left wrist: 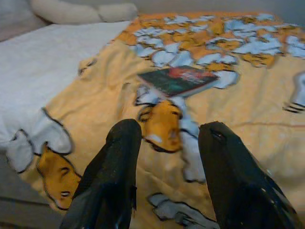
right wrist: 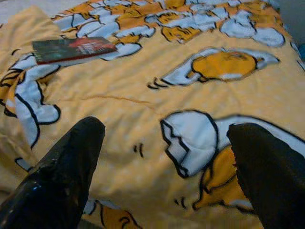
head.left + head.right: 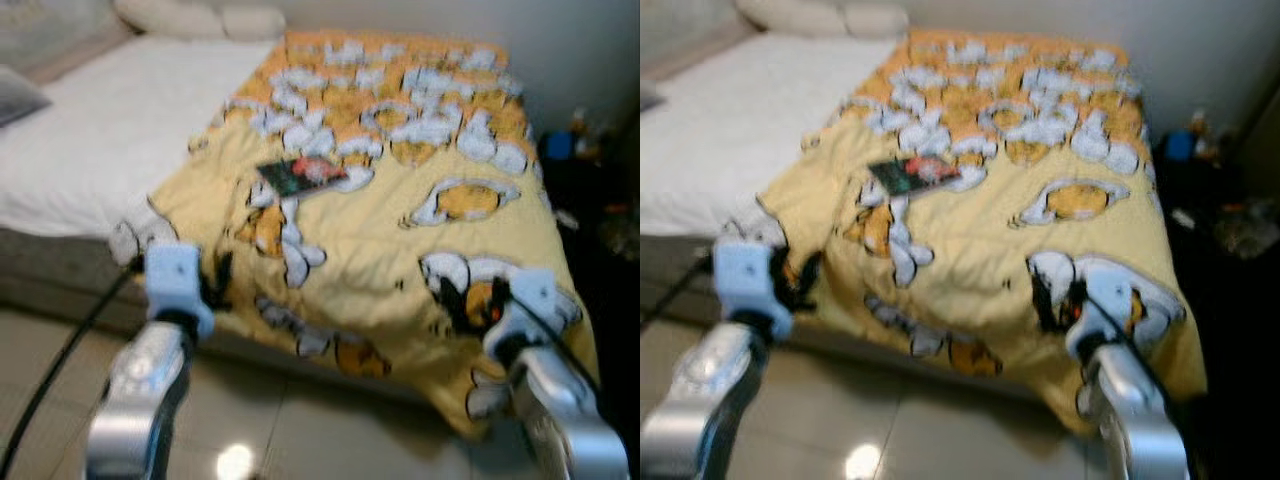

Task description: Clean up the room

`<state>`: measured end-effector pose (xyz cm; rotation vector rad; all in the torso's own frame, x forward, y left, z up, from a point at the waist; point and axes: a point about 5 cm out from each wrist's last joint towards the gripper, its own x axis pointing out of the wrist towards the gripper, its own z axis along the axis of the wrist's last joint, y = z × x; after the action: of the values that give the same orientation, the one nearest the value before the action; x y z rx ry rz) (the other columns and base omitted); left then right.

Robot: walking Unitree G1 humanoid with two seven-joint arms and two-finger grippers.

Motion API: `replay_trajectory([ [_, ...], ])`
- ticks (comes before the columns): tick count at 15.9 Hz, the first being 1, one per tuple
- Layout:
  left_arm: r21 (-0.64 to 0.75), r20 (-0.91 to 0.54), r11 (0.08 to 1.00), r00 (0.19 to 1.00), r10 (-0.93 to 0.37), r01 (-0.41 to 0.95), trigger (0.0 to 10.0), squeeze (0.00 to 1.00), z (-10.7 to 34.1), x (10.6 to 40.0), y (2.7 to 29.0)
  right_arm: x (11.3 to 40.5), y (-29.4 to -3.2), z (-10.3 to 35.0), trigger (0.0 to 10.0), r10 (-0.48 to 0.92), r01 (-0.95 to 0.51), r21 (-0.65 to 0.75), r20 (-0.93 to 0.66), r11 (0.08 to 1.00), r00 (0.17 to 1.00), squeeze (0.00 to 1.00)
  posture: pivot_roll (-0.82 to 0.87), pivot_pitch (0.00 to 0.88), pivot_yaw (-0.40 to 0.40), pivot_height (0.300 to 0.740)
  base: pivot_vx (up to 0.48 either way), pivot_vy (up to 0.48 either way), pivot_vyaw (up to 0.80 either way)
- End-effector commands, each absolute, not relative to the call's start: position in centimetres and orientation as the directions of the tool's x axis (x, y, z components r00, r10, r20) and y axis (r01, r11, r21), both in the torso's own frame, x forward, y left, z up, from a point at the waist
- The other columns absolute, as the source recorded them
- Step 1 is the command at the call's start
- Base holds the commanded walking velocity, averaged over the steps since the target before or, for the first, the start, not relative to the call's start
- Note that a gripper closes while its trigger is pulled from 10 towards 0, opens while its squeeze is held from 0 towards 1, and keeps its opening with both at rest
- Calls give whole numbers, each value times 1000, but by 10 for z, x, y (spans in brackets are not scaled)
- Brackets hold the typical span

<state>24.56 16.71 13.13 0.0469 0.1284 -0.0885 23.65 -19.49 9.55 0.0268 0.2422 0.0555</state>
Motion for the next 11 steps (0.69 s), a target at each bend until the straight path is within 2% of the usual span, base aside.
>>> replay_trajectory([
  [1, 41, -113, 995, 990, -84, 89, 10000, 247, 135, 250, 171, 238, -190, 96, 10000, 68, -56, 57, -224, 997, 972, 0, -38, 0, 63, 740, 0, 0, 0],
  [8, 13, -88, 994, 991, -103, 105, 10000, 255, 143, 261, 167, 254, -183, 102, 10000, 90, -77, 75, -192, 994, 977, 0, -13, 0, 63, 740, 326, 0, 0],
  [11, 14, -103, 995, 989, -101, 103, 10000, 255, 138, 257, 168, 258, -178, 100, 10000, 117, -112, 36, -195, 993, 974, 0, -29, 0, 70, 740, 381, 0, 0],
])
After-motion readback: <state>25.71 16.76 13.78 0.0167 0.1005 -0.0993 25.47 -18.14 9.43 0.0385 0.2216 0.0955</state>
